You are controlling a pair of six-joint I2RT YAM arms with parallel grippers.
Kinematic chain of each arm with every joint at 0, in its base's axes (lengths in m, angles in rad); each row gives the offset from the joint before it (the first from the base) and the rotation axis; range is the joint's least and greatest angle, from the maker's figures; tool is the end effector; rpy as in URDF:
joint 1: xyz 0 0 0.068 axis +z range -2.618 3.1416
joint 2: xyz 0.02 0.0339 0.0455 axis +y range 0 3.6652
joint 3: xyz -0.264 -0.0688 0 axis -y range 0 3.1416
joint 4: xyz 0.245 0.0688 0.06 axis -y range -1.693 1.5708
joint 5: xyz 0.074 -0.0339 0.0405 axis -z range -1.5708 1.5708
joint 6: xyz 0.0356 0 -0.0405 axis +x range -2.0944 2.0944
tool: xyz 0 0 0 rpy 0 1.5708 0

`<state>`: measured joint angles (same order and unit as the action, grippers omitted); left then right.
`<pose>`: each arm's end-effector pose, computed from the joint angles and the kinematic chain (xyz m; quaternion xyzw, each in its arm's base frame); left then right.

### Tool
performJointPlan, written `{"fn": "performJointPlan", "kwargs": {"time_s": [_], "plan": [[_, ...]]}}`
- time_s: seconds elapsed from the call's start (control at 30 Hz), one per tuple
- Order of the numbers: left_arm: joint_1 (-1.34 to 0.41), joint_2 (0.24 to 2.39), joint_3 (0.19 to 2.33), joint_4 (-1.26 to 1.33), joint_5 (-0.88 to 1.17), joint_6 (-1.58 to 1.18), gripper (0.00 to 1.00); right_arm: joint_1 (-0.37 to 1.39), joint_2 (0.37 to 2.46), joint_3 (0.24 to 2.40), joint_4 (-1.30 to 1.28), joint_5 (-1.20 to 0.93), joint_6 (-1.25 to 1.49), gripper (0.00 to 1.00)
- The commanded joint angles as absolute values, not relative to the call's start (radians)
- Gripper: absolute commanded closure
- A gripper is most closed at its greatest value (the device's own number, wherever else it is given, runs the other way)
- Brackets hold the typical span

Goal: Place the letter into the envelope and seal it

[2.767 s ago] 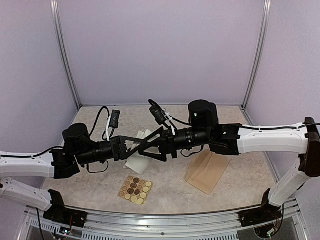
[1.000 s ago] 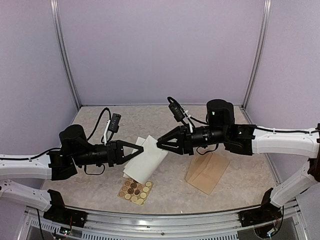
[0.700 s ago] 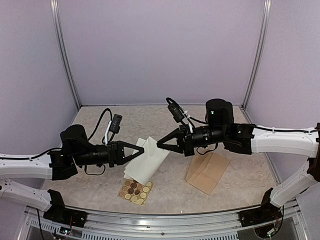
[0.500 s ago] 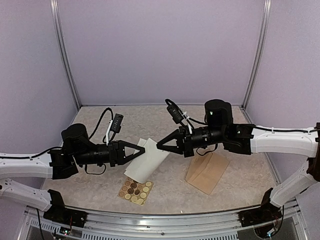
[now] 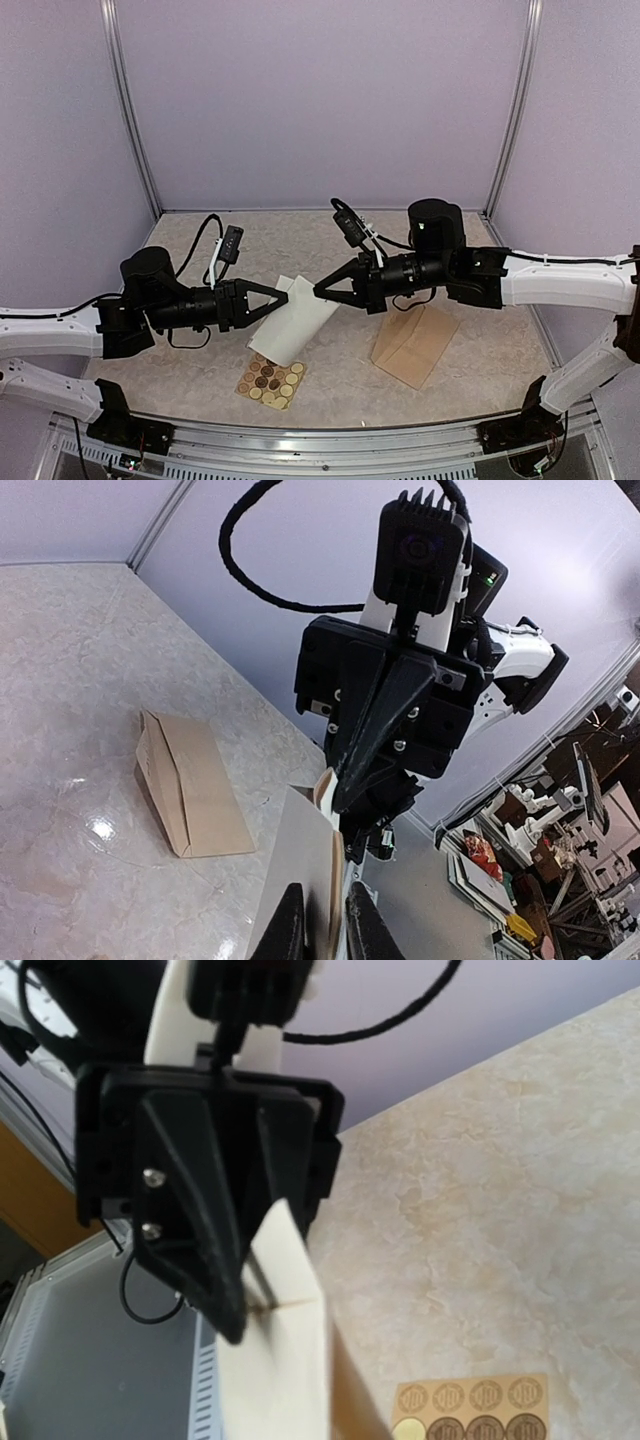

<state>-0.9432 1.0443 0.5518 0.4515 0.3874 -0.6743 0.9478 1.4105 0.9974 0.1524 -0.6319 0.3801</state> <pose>0.1291 -0.2009 0.2744 0.2270 0.6837 -0.5875 0.3687 0.1729 0.2767 0.3042 -0.3928 0.6706 0.5509 0.3042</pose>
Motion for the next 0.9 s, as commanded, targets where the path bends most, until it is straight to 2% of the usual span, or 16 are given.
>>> {"fn": "performJointPlan", "kwargs": {"time_s": [0.0, 0.23, 0.87], "plan": [[-0.942, 1.049, 0.579, 0.446, 0.397, -0.671, 0.87, 0.947, 1.424, 1.034, 0.133, -0.664, 0.359, 1.0], [-0.943, 1.084, 0.593, 0.454, 0.427, -0.673, 0.92, 0.95, 1.448, 1.052, 0.118, -0.687, 0.344, 1.0], [-0.943, 1.114, 0.604, 0.448, 0.449, -0.675, 0.91, 0.955, 1.485, 1.084, 0.093, -0.699, 0.331, 1.0]]}}
